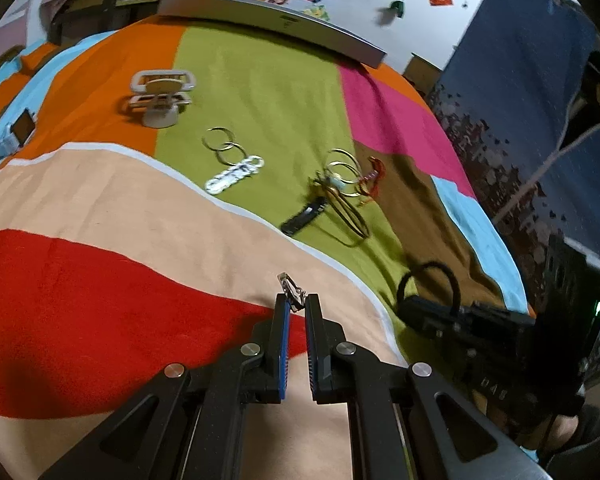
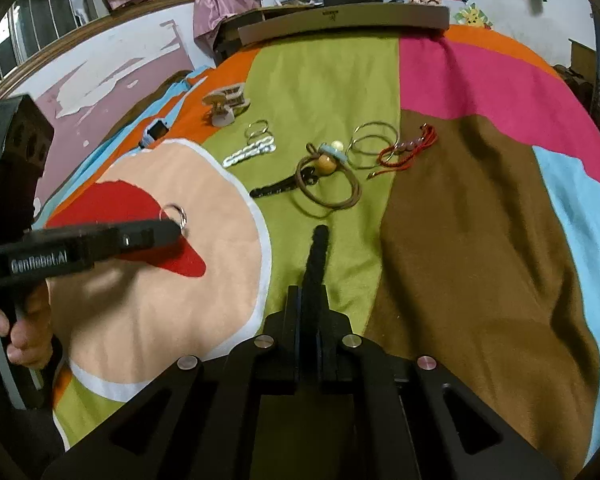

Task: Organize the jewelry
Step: 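Carry both items to the grid-paper tray and open both tools to release them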

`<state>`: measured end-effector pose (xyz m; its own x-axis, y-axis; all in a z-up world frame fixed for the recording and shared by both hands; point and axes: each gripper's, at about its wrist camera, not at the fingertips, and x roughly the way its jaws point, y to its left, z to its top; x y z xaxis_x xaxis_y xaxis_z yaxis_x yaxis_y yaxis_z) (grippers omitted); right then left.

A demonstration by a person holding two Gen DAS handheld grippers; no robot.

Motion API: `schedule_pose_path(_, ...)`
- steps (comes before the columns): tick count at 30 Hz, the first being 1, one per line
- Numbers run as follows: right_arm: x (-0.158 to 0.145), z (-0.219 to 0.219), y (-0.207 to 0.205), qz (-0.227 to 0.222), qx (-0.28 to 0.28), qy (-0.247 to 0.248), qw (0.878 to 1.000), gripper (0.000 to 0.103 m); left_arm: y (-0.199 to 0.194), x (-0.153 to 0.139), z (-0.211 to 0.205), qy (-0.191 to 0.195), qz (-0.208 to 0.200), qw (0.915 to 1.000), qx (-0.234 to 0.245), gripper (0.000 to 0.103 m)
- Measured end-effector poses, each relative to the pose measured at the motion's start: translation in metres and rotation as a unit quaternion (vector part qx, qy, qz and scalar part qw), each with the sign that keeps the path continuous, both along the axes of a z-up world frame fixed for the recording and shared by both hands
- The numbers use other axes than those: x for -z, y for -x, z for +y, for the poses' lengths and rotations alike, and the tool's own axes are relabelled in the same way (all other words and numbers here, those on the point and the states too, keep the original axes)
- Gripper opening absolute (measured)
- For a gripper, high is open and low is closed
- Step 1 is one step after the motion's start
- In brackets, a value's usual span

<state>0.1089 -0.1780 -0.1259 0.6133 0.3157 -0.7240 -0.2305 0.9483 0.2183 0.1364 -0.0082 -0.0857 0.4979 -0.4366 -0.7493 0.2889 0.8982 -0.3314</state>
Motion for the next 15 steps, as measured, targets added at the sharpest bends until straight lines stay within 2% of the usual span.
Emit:
schedule_pose_path(4, -0.010, -0.003, 0.000, -0.016, 0.004, -0.004, 1.000, 0.005, 0.005, -0.004, -0.007, -0.004, -0.007, 0.9999, 0.014, 0.008)
schedule_pose_path(9, -0.037, 0.000, -0.013, -0.044, -0.012, 0.022, 0.999, 0.005, -0.007, -0.020, -0.005, 0.014, 0.000, 0.9996, 0.023, 0.008)
schedule_pose_path(15, -0.095, -0.001, -0.061, -0.102, -0.023, 0.031, 0.994, 0.005, -0.063, -0.068, -0.003, -0.003, -0.061, 0.9976, 0.030, 0.008)
